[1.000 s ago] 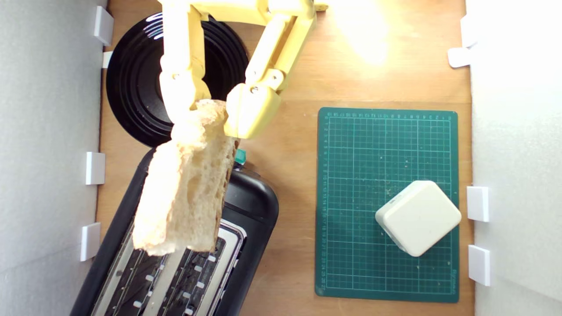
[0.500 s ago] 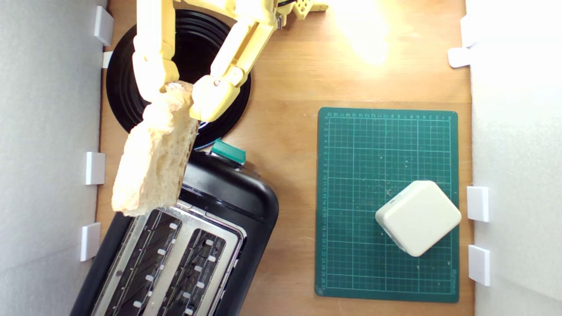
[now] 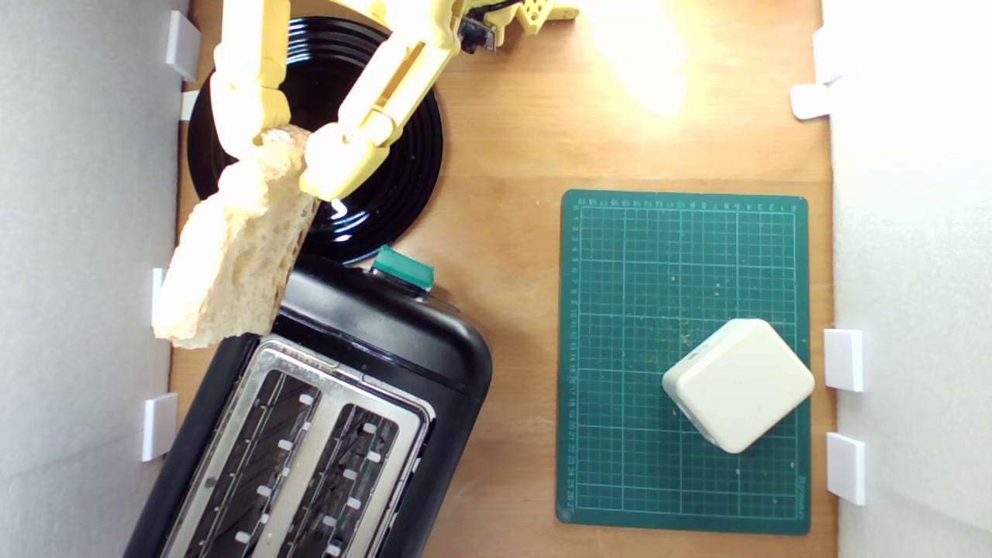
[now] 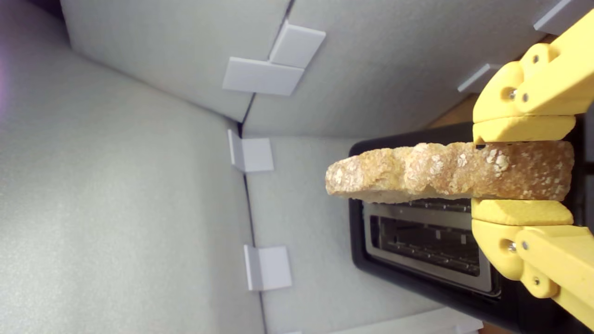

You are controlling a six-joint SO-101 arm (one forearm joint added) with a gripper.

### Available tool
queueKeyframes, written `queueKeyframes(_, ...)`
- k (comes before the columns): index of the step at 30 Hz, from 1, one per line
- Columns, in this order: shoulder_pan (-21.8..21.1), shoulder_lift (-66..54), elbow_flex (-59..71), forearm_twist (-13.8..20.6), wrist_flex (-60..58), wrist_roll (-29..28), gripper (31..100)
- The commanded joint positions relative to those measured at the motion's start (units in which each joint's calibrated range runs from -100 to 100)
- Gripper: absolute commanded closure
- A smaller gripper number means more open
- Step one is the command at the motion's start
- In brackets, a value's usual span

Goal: Pick bread and place in toaster

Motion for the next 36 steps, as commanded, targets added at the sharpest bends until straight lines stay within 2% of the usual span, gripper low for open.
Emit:
queueKeyframes(1, 0.1, 0.4, -2.5, 0.4, 0.1, -0.2, 70.7)
queueKeyframes(14, 0.1, 9.7, -3.0, 0.9, -0.2, -0.3, 70.7)
queueKeyframes(25, 0.0, 13.1, -3.3, 0.9, -0.8, -0.2, 70.7)
queueKeyframes(31, 0.0, 14.0, -3.3, 0.9, -6.4, -0.4, 70.7)
queueKeyframes(36, 0.0, 14.1, -3.3, 0.9, -6.8, -0.4, 70.7)
